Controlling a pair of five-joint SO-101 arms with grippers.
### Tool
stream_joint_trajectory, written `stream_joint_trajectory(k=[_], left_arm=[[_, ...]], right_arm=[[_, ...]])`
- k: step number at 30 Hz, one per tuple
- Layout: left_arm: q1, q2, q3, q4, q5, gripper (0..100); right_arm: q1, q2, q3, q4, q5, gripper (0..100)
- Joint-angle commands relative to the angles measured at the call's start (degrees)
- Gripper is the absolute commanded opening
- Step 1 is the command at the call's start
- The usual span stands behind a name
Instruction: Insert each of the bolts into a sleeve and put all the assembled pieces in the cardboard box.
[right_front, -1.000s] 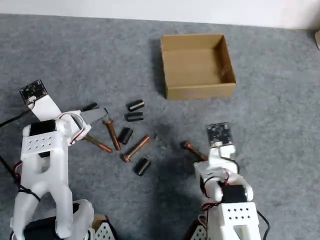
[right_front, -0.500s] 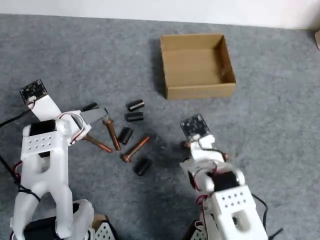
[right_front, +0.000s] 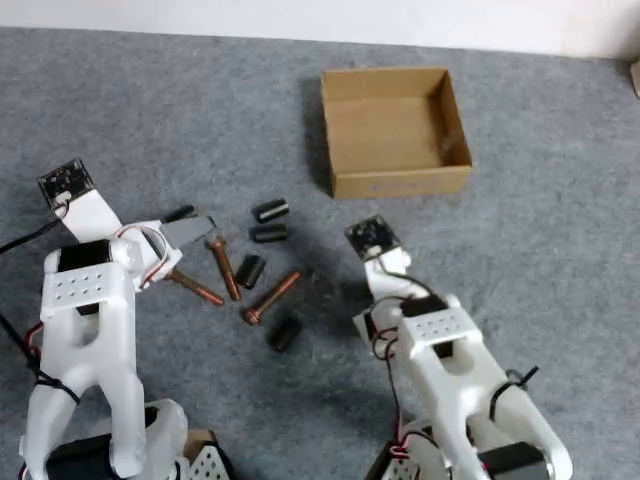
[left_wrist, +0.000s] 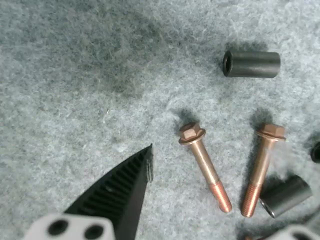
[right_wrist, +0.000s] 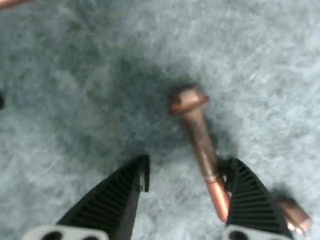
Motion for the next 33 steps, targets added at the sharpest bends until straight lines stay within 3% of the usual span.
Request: stream_joint_trajectory(k=[1, 4, 9, 19, 22, 28, 33], left_arm=[[1.27, -1.19, -0.13, -0.79, -0.26, 49], [1.27, -1.19, -0.13, -0.79, -0.26, 49], [1.27, -1.19, -0.13, -0.79, -0.26, 49], [1.36, -1.19, -0.13, -0.7, -0.26, 49], [3.3, -1.19, -0.13, -0.53, -1.49, 49], [12.26, -1.19, 1.89, -0.44, -12.66, 49], [9.27, -1.19, 1.63, -0.7, -9.41, 49]], right_arm=[[-0.57, 4.53, -0.84, -1.54, 0.62, 21.7], [0.48, 4.97, -0.92, -1.63, 0.62, 19.8], [0.48, 3.74, -0.92, -1.63, 0.62, 0.0], [7.08, -8.4, -0.4, -1.63, 0.26, 0.5], [6.37, -14.73, 3.47, -1.63, 0.26, 0.4], [5.67, -28.97, 10.42, -1.71, 0.26, 0.4], [3.74, -38.46, 16.04, -2.77, 0.53, 0.4]])
